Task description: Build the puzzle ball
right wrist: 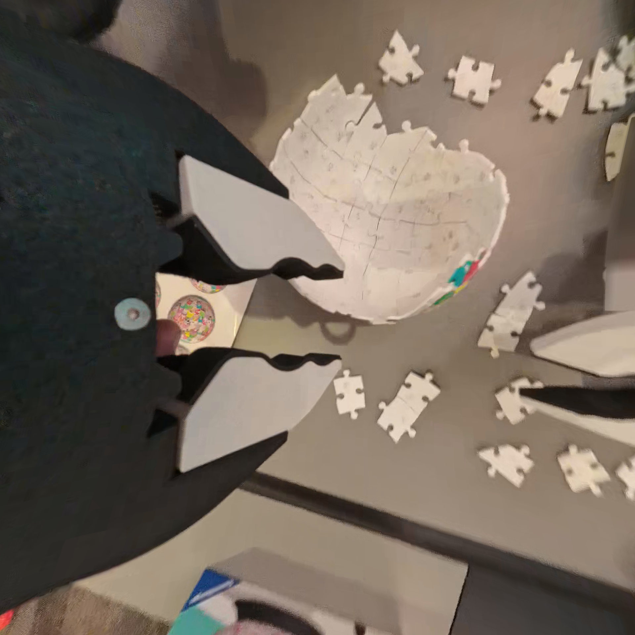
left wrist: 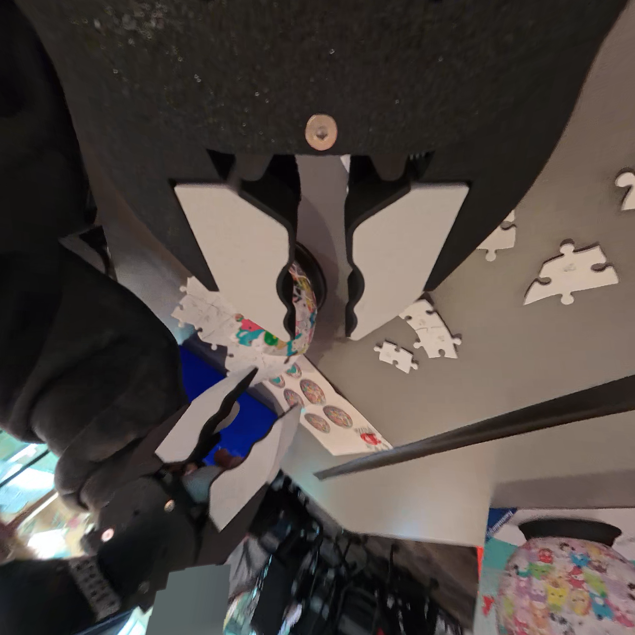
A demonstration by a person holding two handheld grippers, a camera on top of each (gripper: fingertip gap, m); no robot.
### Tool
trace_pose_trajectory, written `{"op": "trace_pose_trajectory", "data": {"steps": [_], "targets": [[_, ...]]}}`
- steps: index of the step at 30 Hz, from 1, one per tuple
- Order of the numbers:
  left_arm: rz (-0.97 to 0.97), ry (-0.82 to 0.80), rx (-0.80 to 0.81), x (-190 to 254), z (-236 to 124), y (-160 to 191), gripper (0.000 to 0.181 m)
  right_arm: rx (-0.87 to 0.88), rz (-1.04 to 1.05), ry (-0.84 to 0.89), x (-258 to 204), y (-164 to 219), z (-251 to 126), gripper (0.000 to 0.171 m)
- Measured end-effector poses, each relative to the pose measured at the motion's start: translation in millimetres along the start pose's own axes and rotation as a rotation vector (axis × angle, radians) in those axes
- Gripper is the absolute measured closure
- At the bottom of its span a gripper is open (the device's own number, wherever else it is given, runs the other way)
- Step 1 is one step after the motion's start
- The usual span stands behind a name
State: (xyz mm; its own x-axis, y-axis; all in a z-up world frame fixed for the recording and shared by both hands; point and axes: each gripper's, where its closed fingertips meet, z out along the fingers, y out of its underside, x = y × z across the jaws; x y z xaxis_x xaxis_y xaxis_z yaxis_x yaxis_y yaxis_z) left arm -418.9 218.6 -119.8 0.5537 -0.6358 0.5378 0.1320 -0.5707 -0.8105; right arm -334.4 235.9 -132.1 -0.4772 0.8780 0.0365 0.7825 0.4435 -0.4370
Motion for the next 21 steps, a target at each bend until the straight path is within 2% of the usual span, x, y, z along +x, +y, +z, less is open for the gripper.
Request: {"op": "trace_pose_trajectory", "data": {"steps": [3,5,11,17,21], "targets": [[-0.010,0.017,0.125,-9.1,-5.1,-0.8,0.155,-0.087,-0.026,-0.113,-1.4,-1.9,5.4,0.137],[-0.020,0.028,0.102,-14.7,-4.4,3.7,0.156,-0.151,-0.077,-0.107,4.5,1.8,9.2,0.140],[0.030,0.059,0.062,-5.5,-1.4,8.4,0.156,-0.195,-0.171,-0.072,10.1,-2.5,23.4,0.152],[0.039,0.043,0.051,-6.1,-0.2,11.6,0.157,-0.229,-0.153,-0.107,3.7,-1.7,33.2,0.153],[0.032,0.046,0.064,-6.7,-1.9,9.6,0.157,-0.239,-0.166,-0.108,3.5,0.3,35.8,0.160]]}}
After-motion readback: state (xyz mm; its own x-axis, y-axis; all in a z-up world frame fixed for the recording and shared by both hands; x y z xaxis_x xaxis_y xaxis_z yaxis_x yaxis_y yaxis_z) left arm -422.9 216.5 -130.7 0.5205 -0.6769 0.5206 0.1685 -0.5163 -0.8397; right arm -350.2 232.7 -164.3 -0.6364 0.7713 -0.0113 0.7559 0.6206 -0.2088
